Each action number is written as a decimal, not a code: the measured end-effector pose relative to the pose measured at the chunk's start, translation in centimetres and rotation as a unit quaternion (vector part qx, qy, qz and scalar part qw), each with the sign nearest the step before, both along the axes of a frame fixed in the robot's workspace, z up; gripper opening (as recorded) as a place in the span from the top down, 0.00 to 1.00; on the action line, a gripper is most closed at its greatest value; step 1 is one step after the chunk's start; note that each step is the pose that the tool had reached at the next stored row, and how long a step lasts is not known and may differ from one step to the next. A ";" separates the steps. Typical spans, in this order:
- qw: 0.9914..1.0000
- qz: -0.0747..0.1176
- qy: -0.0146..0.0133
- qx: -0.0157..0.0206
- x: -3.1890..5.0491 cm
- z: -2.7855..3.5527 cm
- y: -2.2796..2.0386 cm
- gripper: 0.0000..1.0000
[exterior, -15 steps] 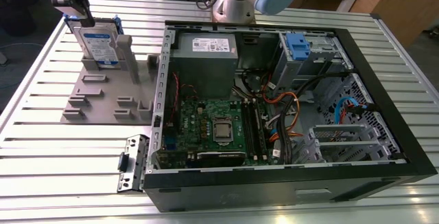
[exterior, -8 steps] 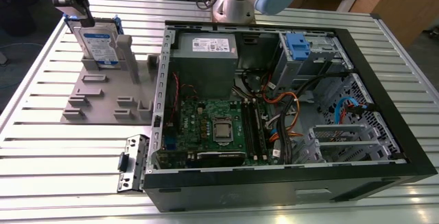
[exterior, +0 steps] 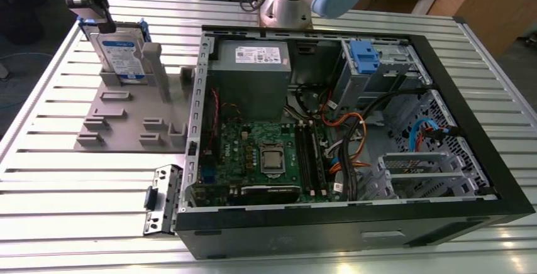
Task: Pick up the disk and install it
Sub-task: 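Pick up the disk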
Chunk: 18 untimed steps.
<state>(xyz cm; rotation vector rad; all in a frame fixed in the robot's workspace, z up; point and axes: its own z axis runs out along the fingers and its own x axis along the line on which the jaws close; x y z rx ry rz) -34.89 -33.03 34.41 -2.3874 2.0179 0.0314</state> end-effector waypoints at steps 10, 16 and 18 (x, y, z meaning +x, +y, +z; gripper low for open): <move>1.000 -0.005 0.000 0.000 0.01 -0.09 0.04 0.90; 0.998 -0.060 0.000 0.000 0.00 -0.32 0.05 0.90; 0.997 -0.079 0.000 0.000 0.00 -0.41 0.05 0.90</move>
